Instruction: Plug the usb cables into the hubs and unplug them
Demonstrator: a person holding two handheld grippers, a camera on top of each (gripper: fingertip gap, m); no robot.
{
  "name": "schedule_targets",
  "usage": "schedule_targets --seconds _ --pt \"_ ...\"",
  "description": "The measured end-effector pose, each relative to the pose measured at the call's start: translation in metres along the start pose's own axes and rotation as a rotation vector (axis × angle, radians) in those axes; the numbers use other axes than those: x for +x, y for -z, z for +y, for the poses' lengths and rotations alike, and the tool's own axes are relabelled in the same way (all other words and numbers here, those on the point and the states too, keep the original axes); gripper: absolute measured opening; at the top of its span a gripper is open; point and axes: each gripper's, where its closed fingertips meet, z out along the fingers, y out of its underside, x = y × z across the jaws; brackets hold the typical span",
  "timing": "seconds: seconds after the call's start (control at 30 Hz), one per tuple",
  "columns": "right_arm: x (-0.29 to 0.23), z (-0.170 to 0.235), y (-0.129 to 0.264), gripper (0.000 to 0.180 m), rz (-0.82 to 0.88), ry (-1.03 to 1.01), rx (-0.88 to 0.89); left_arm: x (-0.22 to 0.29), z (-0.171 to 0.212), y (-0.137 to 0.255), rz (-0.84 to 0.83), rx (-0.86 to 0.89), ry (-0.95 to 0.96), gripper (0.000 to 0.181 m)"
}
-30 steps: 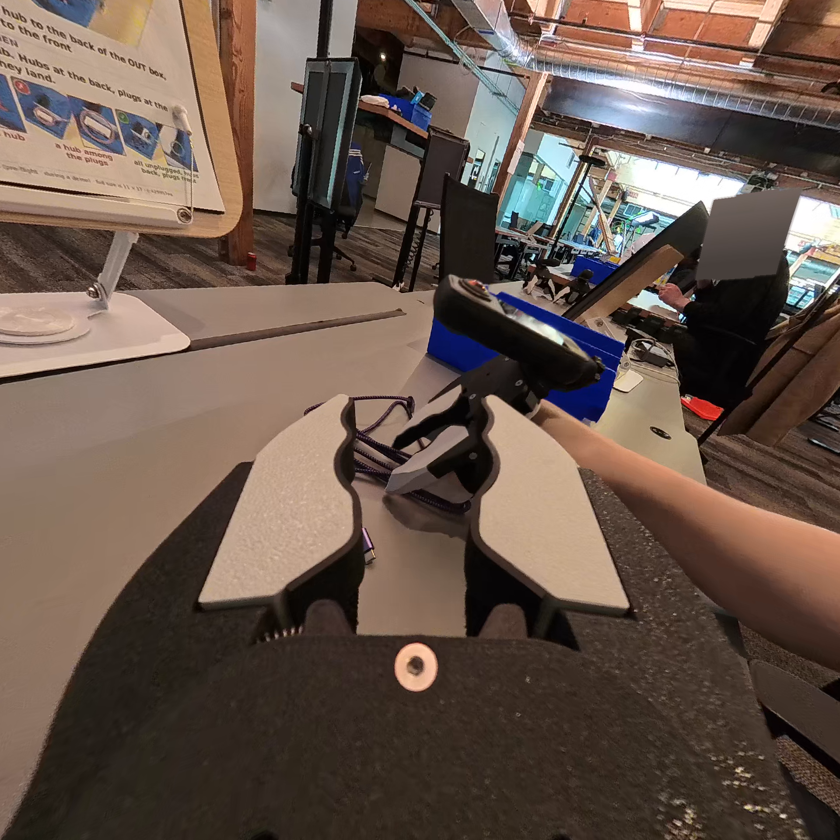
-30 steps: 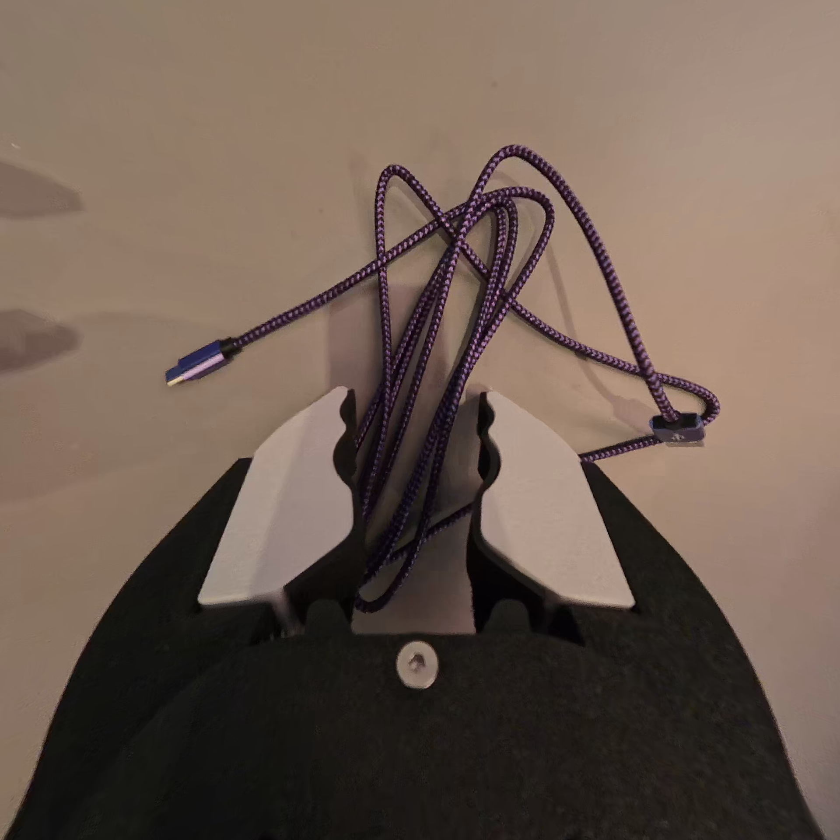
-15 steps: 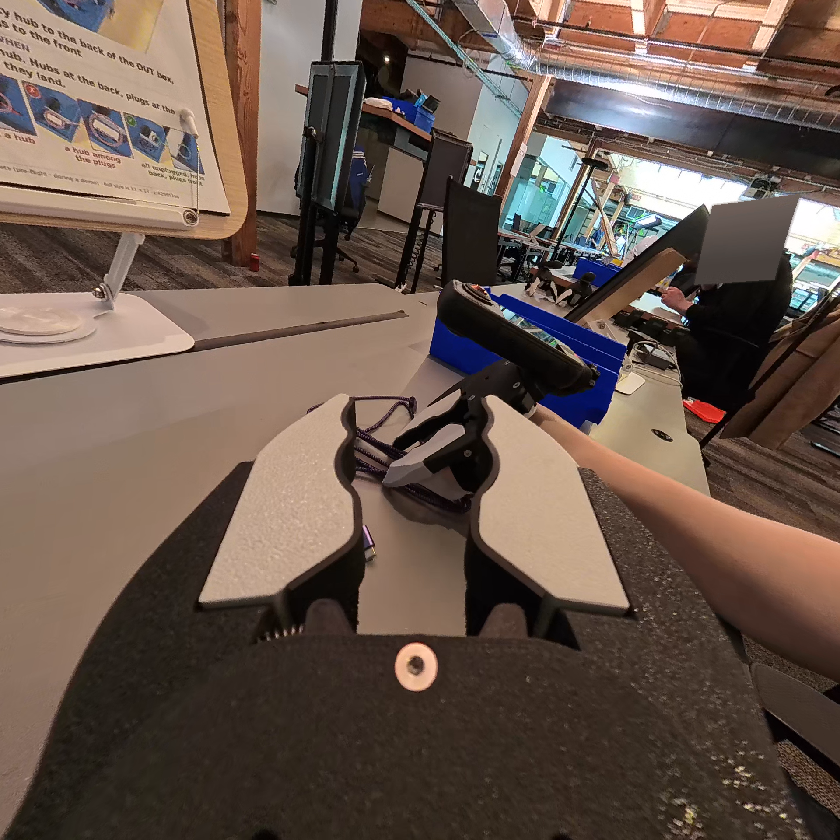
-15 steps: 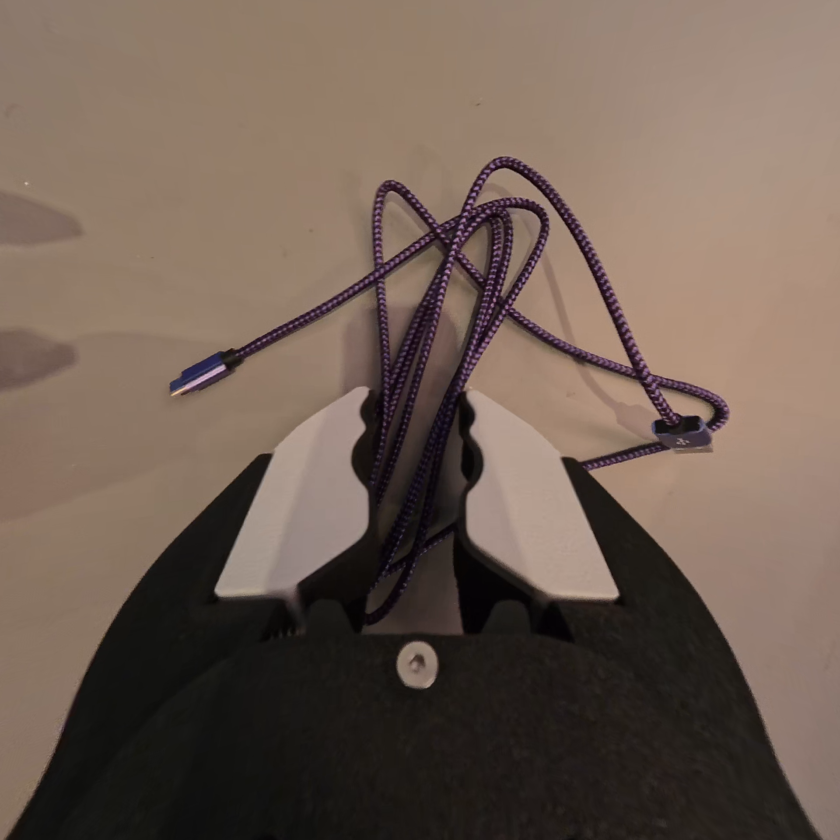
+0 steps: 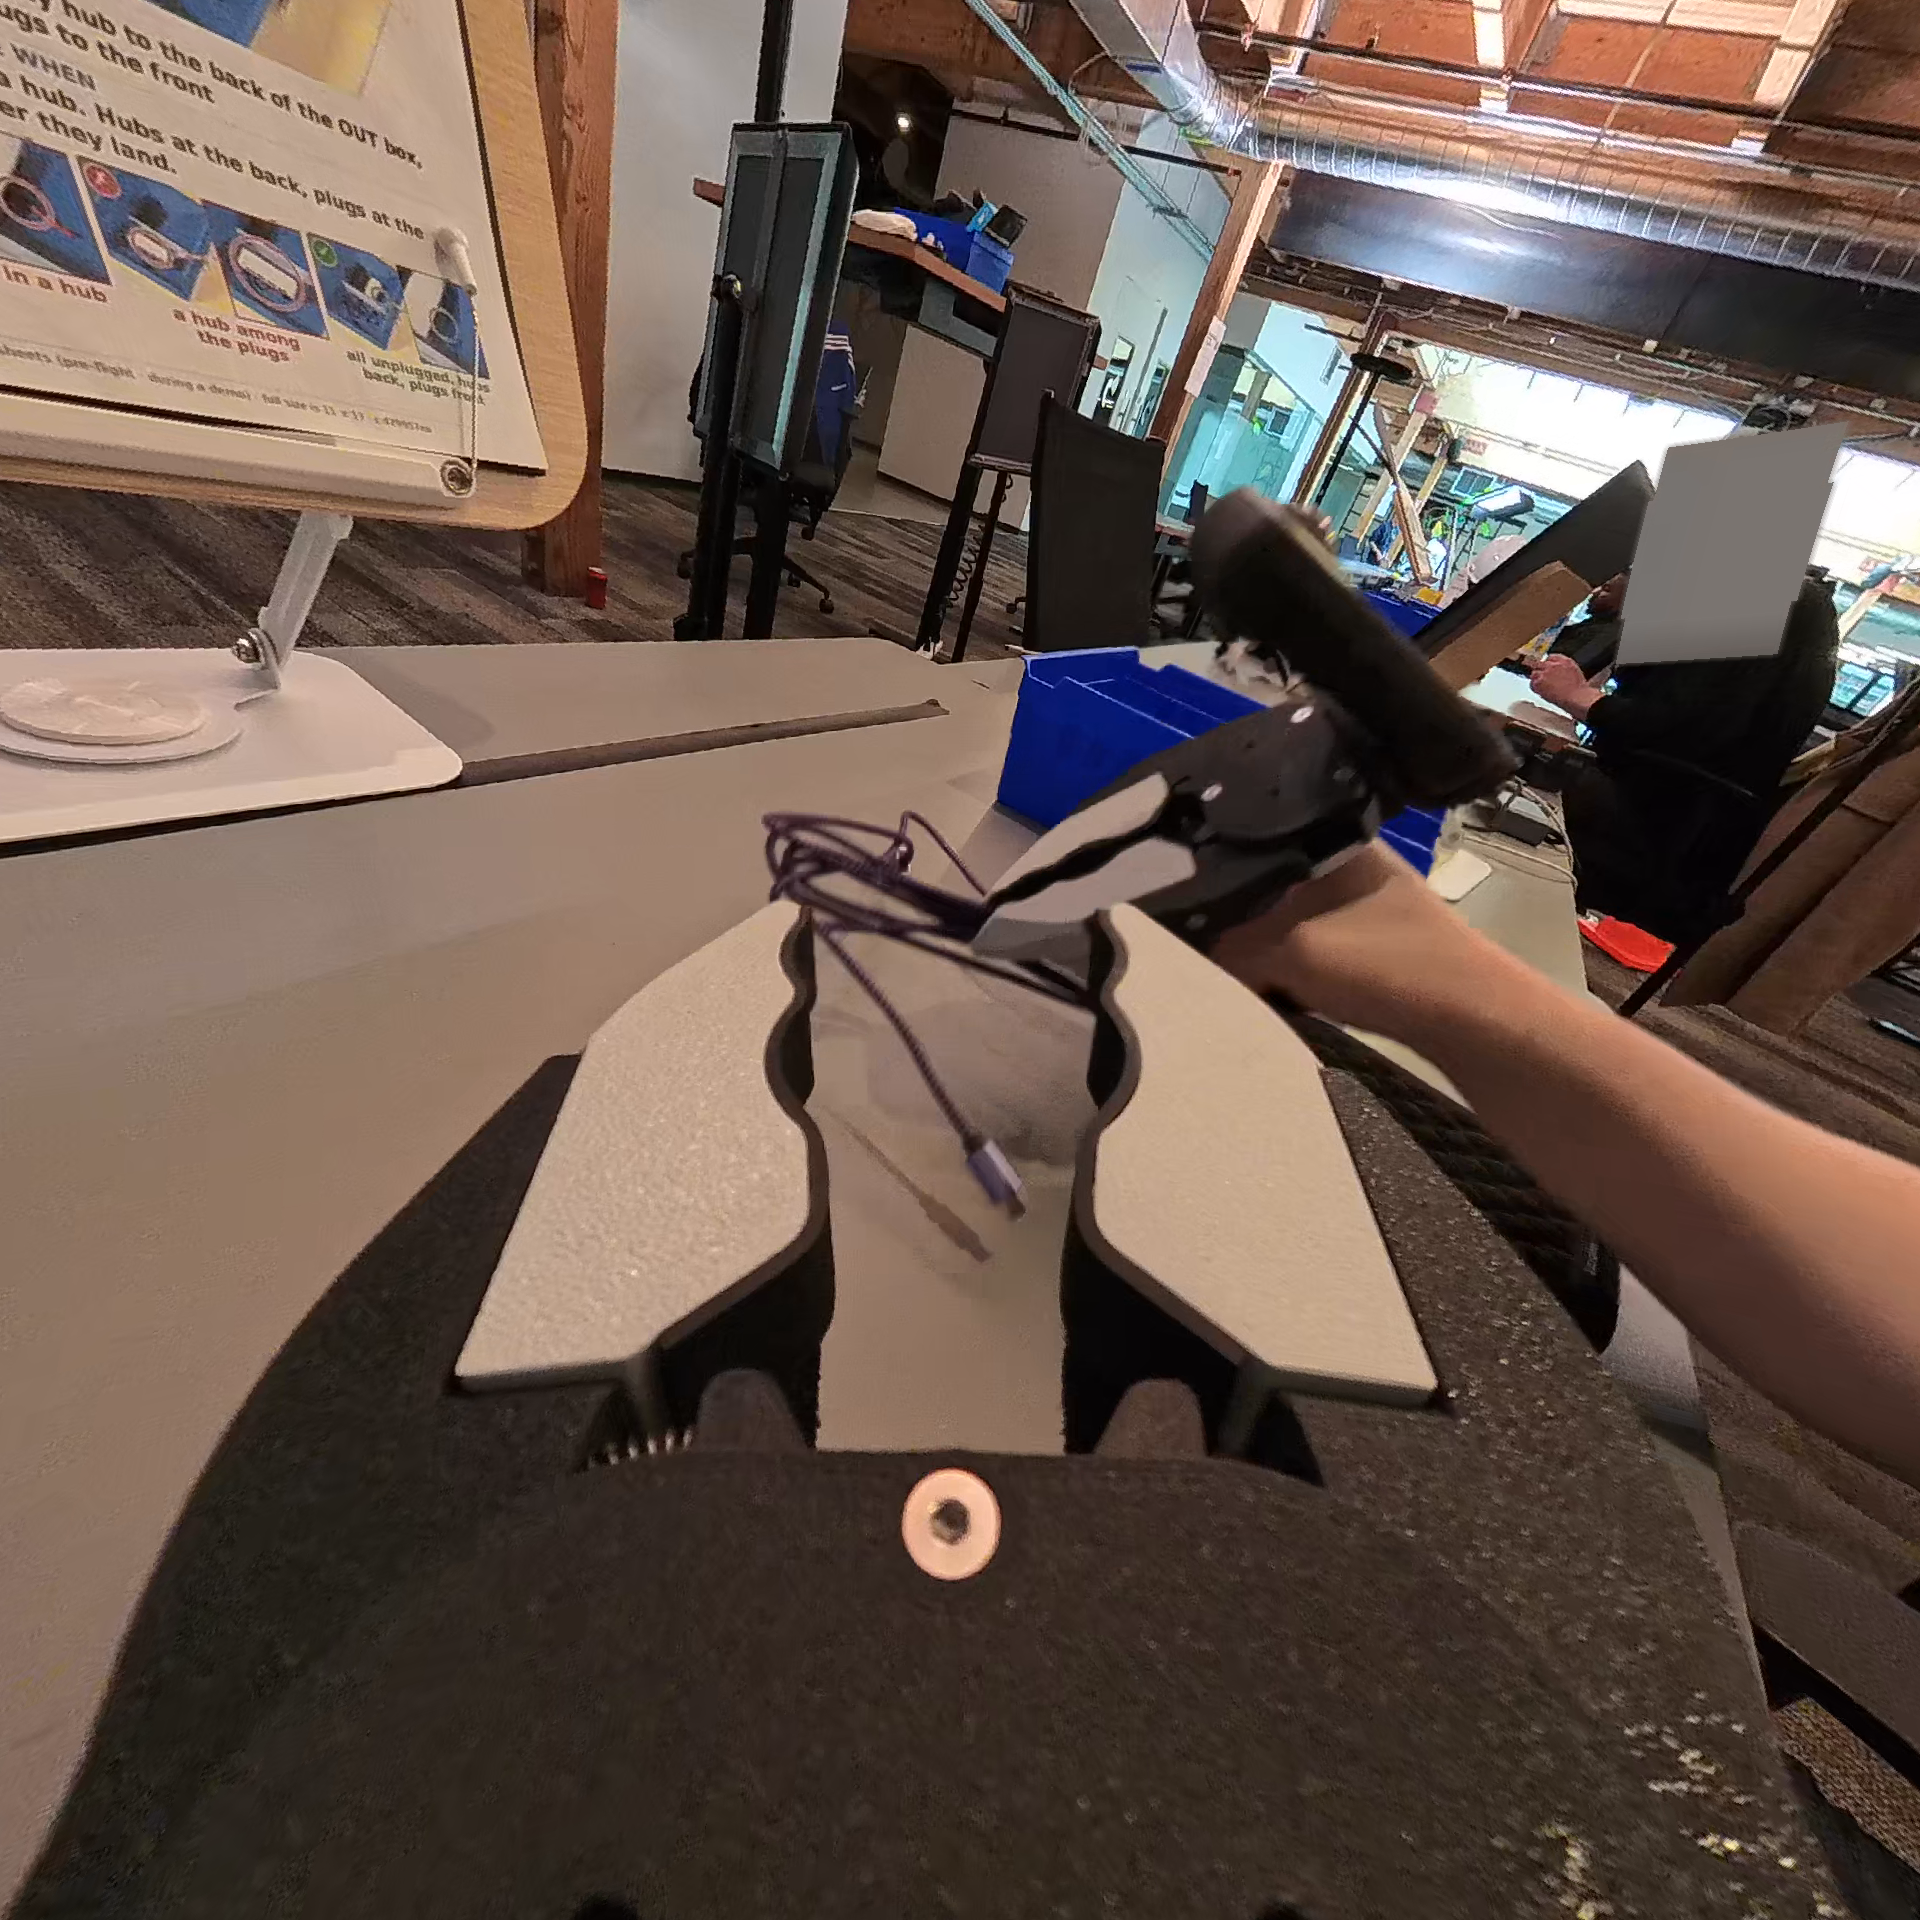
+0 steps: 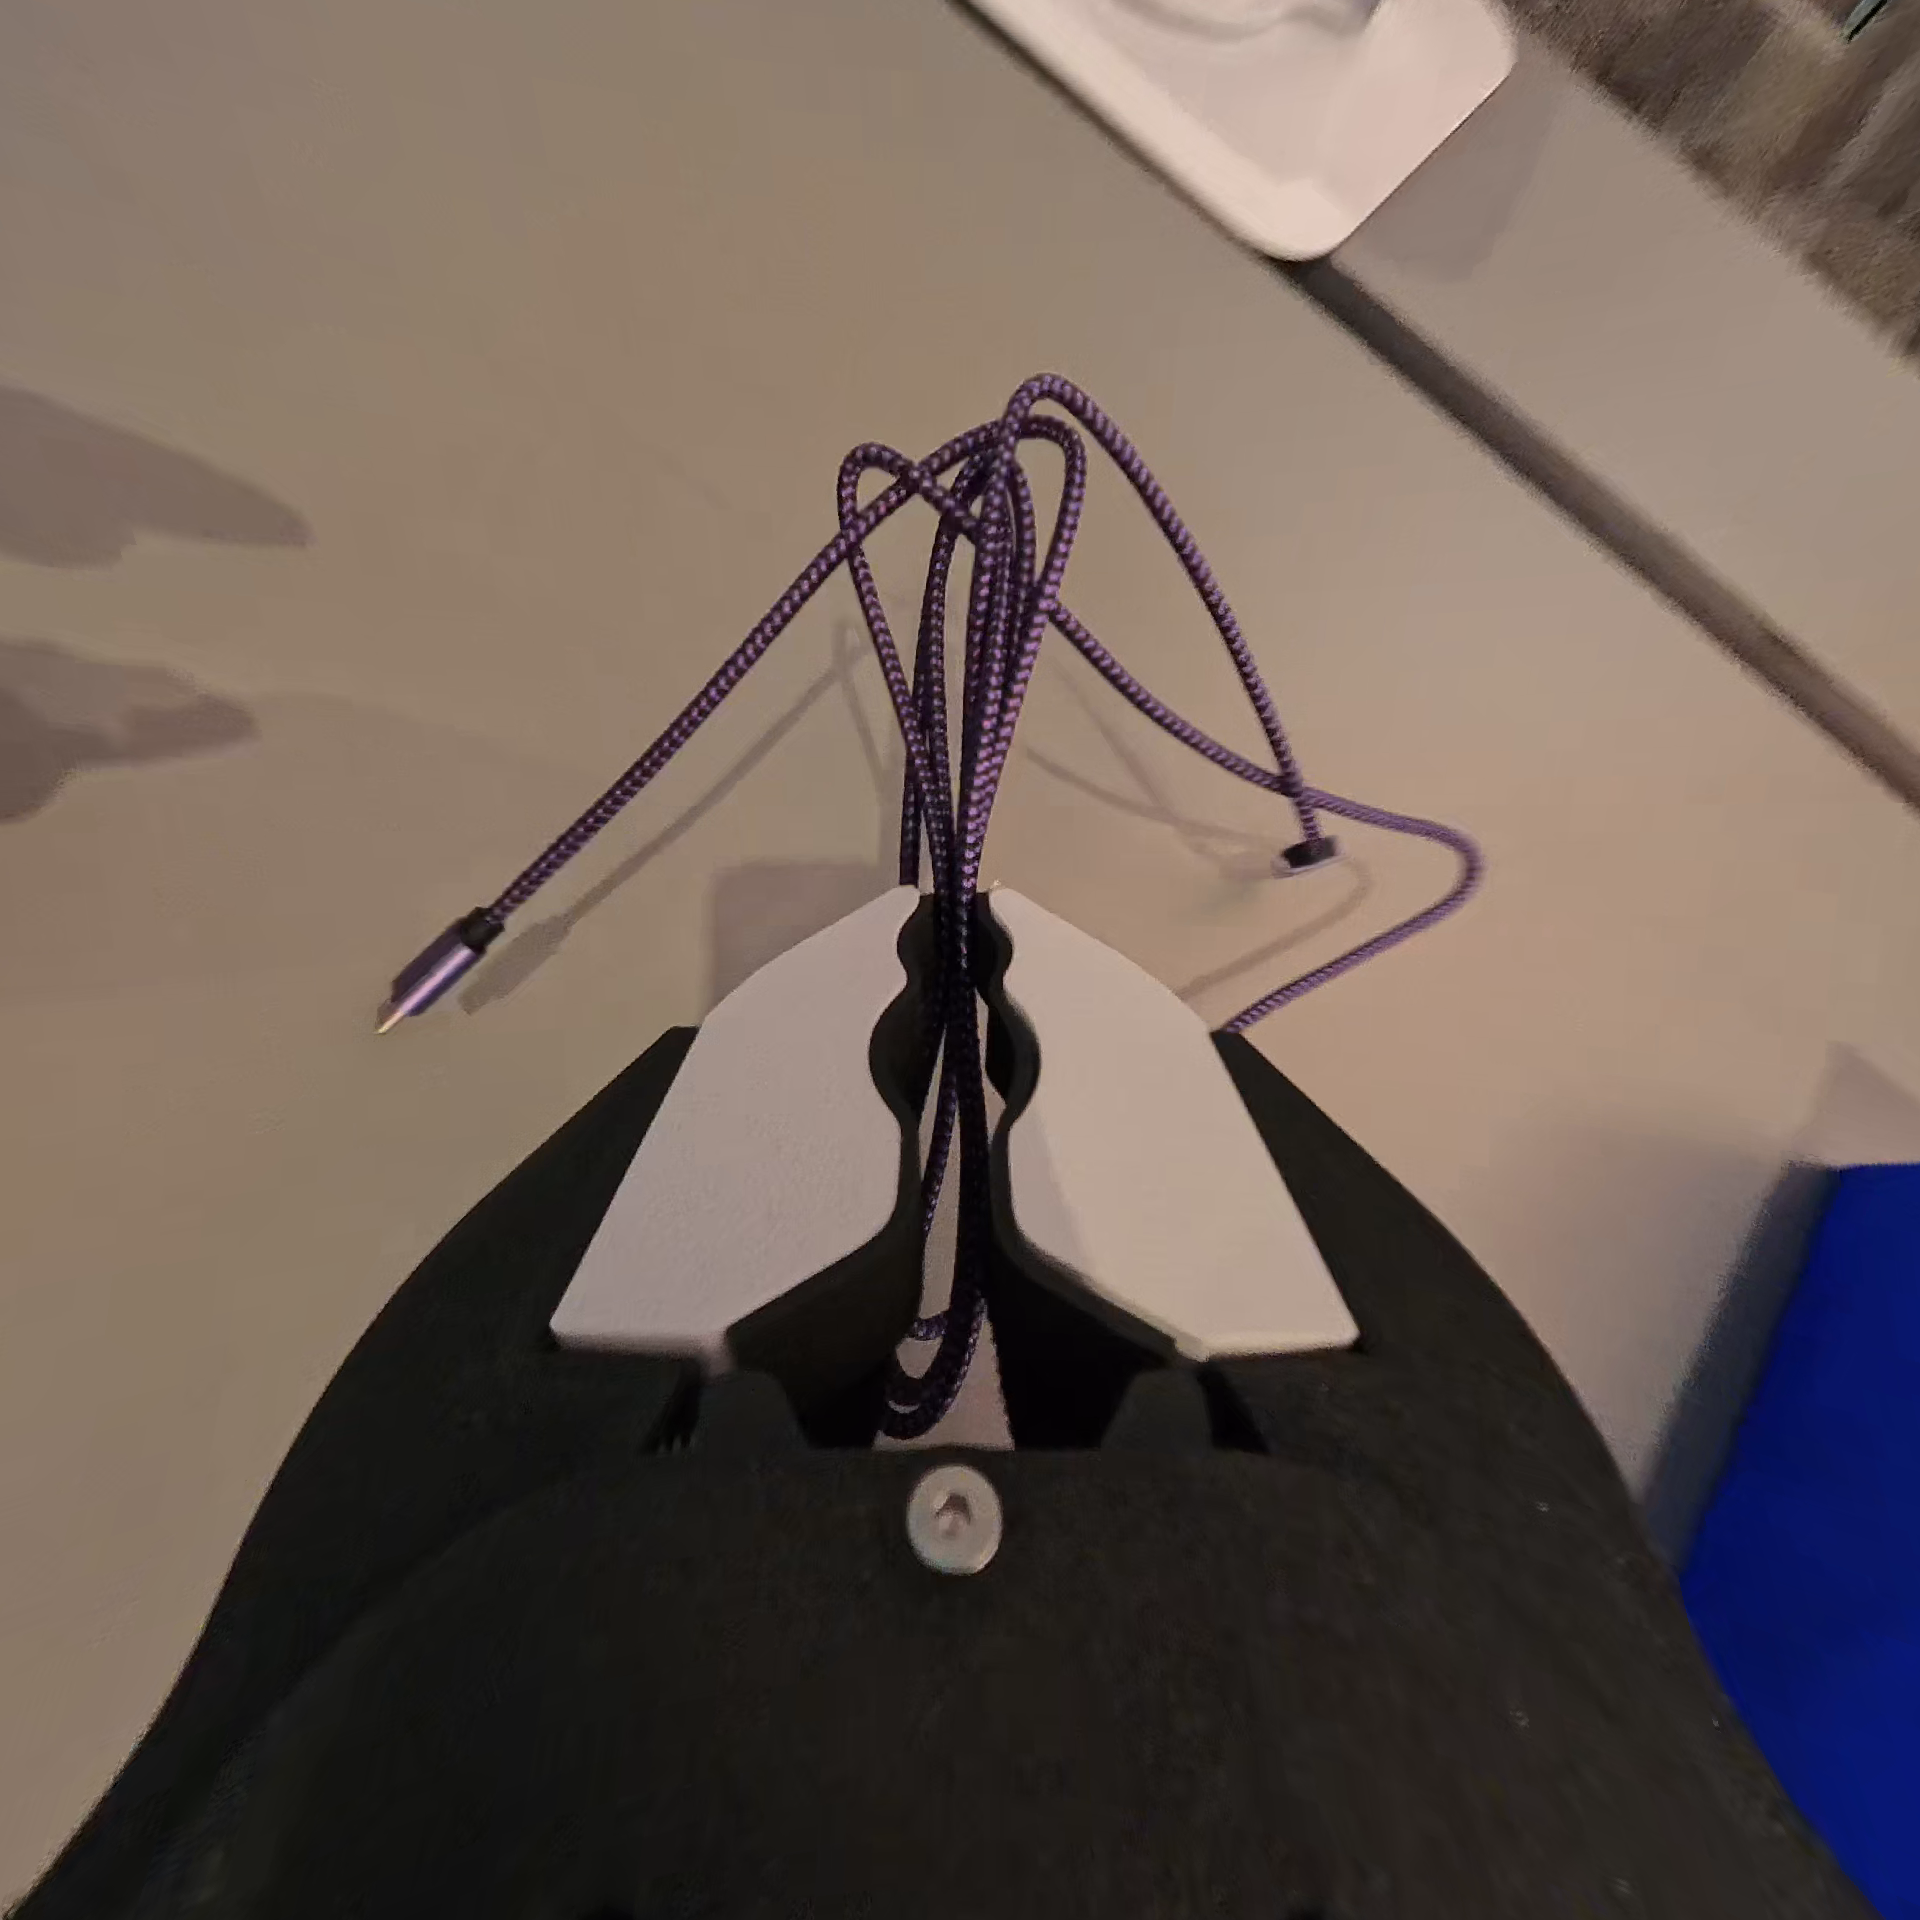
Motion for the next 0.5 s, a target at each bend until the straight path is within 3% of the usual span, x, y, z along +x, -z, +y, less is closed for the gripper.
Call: schedule_targets --seconds 0.3,0.5 --pt "0.100 -0.043 0.132 0.006 0.160 -0.006 0.144 0.002 0.003 -0.003 0.002 -0.016 -0.007 0.050" --pt "0.191 -0.028 0.212 0.006 0.213 -0.175 0.180 0.002 0.006 -0.005 0.001 -0.031 -0.011 0.050"
